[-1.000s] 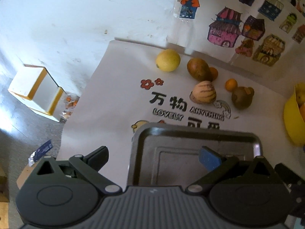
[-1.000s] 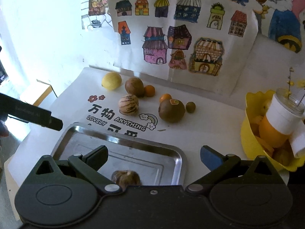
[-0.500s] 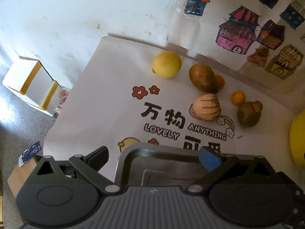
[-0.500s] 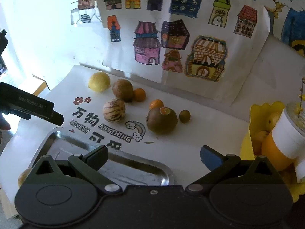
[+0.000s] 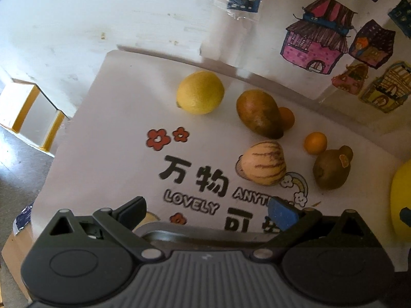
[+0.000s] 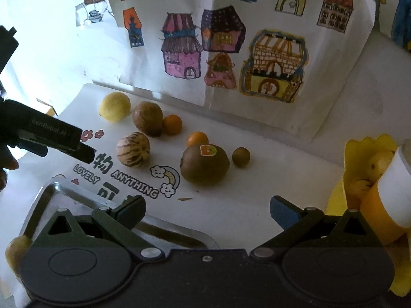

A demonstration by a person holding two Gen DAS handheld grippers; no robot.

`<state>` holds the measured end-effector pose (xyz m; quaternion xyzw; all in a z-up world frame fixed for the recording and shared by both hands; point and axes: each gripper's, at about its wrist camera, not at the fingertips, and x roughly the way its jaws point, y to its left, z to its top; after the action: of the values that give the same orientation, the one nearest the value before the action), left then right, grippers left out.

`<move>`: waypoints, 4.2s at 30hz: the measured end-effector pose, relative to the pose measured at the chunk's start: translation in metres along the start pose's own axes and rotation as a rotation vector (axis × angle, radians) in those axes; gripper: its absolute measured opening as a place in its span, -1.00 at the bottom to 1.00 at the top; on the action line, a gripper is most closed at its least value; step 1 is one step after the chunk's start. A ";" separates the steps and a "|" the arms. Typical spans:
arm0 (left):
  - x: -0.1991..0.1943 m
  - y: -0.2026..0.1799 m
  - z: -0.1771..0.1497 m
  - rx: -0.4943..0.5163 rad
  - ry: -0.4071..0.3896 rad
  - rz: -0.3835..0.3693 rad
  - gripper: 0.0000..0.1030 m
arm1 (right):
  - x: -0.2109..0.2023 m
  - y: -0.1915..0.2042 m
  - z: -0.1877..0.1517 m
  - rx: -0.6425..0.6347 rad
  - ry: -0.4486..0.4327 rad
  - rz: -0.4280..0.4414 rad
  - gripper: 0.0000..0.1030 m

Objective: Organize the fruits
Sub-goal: 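Grasp a pale striped pepino with left gripper while right gripper grasps a large kiwi, then carry the pepino with left tool and the kiwi with right tool over the tray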

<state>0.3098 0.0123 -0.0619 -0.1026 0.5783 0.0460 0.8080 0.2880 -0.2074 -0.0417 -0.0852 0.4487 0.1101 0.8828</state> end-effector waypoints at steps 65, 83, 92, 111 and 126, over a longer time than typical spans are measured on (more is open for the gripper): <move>0.076 -0.046 0.025 0.012 0.019 -0.139 0.11 | 0.109 -0.019 0.026 -0.014 0.046 0.134 0.34; 0.077 -0.031 0.029 0.036 0.034 -0.154 0.08 | 0.113 -0.015 0.021 0.046 0.001 0.121 0.29; 0.070 -0.021 0.016 0.029 0.026 -0.163 0.08 | 0.106 -0.010 0.008 0.061 -0.027 0.157 0.28; 0.027 0.005 -0.020 0.037 -0.020 -0.171 0.08 | 0.048 0.007 -0.011 0.077 -0.090 0.162 0.28; -0.009 0.045 -0.059 0.037 -0.045 -0.169 0.08 | 0.001 0.054 -0.033 0.050 -0.128 0.189 0.28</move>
<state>0.2436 0.0440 -0.0763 -0.1352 0.5499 -0.0308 0.8236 0.2483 -0.1636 -0.0647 -0.0132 0.4000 0.1870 0.8971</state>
